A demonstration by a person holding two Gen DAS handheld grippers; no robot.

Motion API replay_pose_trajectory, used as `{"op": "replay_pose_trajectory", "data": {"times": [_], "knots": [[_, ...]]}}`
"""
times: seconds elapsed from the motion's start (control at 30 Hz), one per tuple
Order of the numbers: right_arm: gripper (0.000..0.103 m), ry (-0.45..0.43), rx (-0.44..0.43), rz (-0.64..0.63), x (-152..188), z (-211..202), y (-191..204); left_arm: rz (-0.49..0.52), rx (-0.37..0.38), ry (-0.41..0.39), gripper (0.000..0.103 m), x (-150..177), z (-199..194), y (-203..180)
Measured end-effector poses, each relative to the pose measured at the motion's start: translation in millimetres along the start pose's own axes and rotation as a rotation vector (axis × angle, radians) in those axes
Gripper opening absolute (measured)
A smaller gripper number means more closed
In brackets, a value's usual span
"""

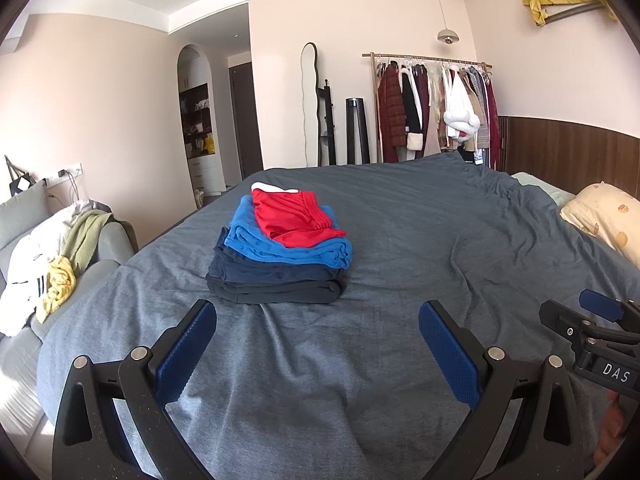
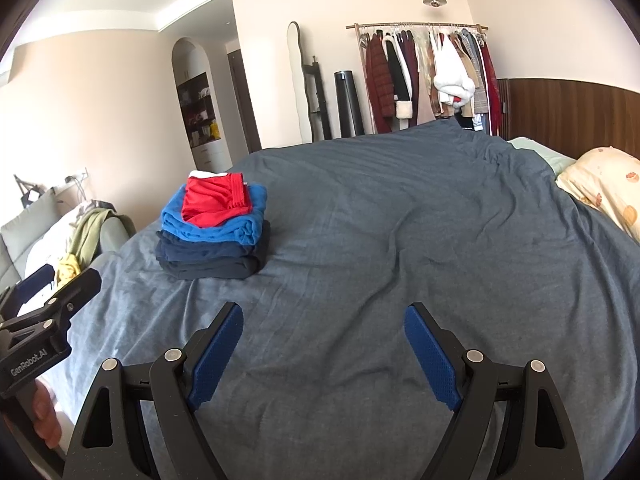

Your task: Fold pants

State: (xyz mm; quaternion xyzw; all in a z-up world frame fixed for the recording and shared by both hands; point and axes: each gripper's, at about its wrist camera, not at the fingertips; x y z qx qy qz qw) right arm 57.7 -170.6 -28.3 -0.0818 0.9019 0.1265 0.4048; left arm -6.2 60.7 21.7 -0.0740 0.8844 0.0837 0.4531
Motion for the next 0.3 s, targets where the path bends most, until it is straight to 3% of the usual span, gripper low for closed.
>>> {"op": "replay_pose_trajectory", "data": {"times": [0.3], "knots": [[0.084,0.001,-0.002,-0.001,0.6,0.1,-1.0,-0.013,-0.008,0.003,0.103,1.7,2.6,2.4]]}}
Point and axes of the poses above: each gripper's, at about its wrist camera, not at the fingertips, and z roughly the way its jaws point, y to its left, x to its underside, and after that the axes turned 10 degrees about y, right-handed
